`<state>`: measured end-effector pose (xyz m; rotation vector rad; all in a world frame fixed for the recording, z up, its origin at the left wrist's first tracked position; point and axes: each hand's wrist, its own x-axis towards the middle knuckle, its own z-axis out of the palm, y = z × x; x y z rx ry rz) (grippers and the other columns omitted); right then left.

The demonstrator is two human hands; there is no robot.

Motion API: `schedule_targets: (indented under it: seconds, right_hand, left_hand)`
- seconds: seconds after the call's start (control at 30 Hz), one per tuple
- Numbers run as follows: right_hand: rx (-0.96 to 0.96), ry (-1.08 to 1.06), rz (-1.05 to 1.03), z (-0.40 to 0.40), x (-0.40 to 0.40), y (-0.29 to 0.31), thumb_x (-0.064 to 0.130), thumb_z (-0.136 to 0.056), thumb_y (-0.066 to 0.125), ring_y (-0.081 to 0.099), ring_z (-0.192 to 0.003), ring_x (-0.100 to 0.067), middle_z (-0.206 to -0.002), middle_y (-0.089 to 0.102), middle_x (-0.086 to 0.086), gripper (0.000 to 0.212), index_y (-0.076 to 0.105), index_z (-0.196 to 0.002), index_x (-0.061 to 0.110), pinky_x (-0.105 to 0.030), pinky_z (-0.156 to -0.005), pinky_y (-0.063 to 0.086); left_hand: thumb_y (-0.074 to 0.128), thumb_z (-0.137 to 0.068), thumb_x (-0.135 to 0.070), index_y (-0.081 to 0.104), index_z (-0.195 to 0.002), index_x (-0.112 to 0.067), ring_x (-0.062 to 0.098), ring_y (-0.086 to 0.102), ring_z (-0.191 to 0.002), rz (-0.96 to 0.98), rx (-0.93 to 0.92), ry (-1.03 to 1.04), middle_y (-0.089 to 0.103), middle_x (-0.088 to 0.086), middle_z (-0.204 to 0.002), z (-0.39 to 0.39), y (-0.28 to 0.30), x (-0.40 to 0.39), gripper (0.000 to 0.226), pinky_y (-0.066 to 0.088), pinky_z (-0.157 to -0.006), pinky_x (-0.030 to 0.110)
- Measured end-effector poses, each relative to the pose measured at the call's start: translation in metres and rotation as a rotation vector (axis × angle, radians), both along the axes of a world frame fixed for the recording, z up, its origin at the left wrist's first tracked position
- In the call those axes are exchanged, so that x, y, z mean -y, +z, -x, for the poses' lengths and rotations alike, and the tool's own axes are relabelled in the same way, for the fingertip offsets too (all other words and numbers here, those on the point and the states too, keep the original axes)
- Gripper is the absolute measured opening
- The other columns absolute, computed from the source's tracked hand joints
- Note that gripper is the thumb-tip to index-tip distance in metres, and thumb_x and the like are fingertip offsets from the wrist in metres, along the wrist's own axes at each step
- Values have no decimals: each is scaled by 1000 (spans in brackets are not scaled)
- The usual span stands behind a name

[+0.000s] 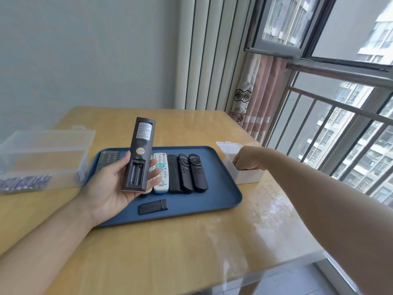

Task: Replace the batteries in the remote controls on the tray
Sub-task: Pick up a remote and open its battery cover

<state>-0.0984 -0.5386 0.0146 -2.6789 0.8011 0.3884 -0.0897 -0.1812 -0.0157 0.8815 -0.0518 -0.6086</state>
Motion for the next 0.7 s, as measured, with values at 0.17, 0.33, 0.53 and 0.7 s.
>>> schedule_targets:
  seconds: [0.17, 0.33, 0.53, 0.7]
  right_hand:
    - [25, -72, -89, -2, 5, 0, 3, -77, 57, 68, -102, -23, -116, 66, -10, 41, 67, -117, 6, -36, -93, 58]
    - [0, -55, -52, -5, 5, -1, 0, -82, 57, 66, -83, -22, -108, 67, -13, 29, 67, -110, 3, -27, -78, 60]
    - [-58, -1, 100, -9, 1, -3, 1, -78, 52, 52, -63, -24, -78, 56, -11, 22, 63, -96, -3, -26, -54, 40]
    - [-111, 17, 154, -8, -7, -1, 3, -83, 45, 47, -65, -23, -80, 51, -11, 15, 57, -91, 1, -25, -54, 36]
  left_hand:
    - [51, -95, -37, 59, -136, -3, 28, 74, -100, 30, 1, -21, 69, 15, -128, 1, 2, 1, 54, 62, -83, 45]
    - [48, -98, -36, 58, -137, -3, 28, 73, -99, 38, 2, -27, 68, 16, -130, 5, 5, 1, 52, 62, -82, 43]
    - [43, -104, -34, 58, -135, -1, 31, 74, -96, 38, 1, -6, 70, 17, -122, 8, 9, -2, 48, 63, -80, 44]
    - [44, -104, -35, 60, -133, -2, 31, 74, -98, 39, 7, -3, 71, 17, -121, 8, 9, -4, 47, 63, -80, 44]
